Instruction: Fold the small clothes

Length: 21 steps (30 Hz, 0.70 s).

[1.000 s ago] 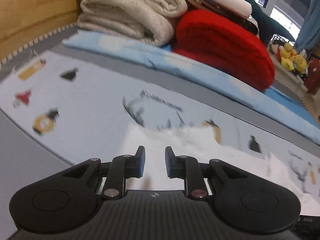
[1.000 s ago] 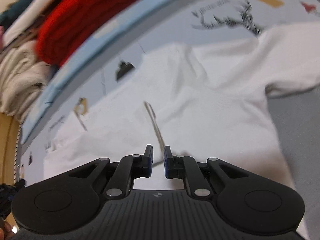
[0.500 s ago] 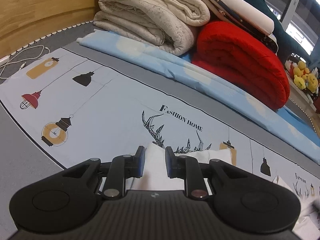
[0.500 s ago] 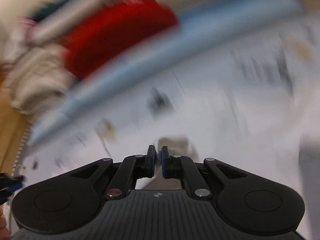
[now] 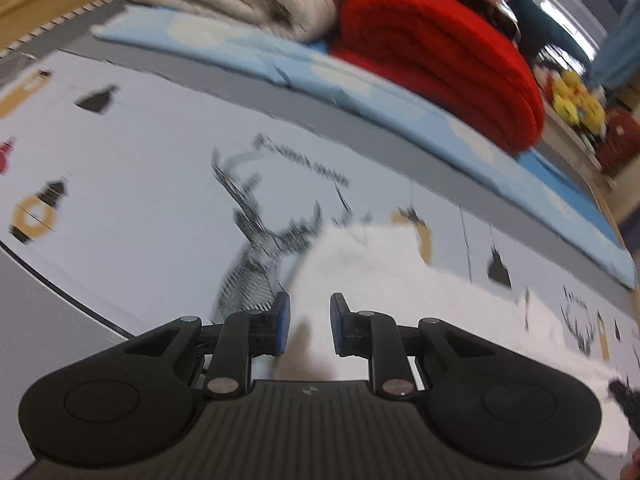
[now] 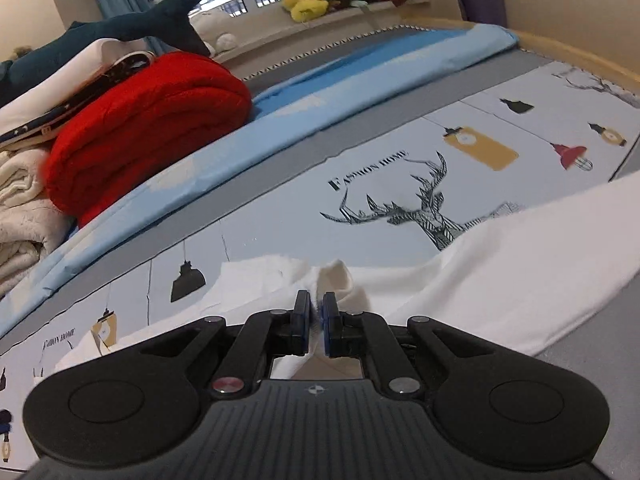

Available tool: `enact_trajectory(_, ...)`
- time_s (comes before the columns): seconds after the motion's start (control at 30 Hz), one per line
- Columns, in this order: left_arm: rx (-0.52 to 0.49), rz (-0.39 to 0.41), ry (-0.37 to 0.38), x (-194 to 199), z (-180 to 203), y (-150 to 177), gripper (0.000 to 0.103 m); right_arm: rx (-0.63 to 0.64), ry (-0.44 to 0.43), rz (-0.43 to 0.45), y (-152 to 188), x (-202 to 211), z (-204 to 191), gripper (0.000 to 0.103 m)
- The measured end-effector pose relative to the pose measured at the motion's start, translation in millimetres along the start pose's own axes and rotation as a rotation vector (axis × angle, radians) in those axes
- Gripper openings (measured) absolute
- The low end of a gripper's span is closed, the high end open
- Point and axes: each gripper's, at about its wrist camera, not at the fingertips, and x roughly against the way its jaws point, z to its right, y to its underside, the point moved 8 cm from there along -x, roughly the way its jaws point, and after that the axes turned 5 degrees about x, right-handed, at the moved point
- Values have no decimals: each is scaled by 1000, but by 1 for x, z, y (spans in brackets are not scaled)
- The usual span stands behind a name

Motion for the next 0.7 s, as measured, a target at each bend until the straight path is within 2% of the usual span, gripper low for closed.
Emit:
enact_trajectory(0.13, -7, -117, -2, -18, -2, 23, 22, -27, 19, -36, 2, -4, 12, 6)
enact_trajectory(0.23, -67, -186, -86, -31, -10, 39, 22, -49, 24, -86, 10, -11, 21, 6)
enact_trajectory(0.3, -59, -226, -141, -41, -26, 46, 24, -38, 45, -140, 14, -19, 27, 7)
enact_trajectory(0.4, 13, -224, -146, -42, -39, 43, 25, -40, 134, -143, 16, -21, 41, 9)
enact_trajectory(0.47, 8, -179, -166, -34, -36, 37, 24, -43, 131, -122, 12, -19, 43, 11)
enact_trajectory(0.53, 8, -125, -149, -24, -28, 29, 23, -64, 89, -117, 11, -19, 41, 14)
enact_trajectory(0.6, 12, -111, -88, -21, -18, 26, 23, -95, 8, -129, 13, -22, 34, 15)
enact_trajectory(0.7, 7, -162, -6, -30, -9, 34, 23, -137, -69, -178, 21, -29, 26, 19)
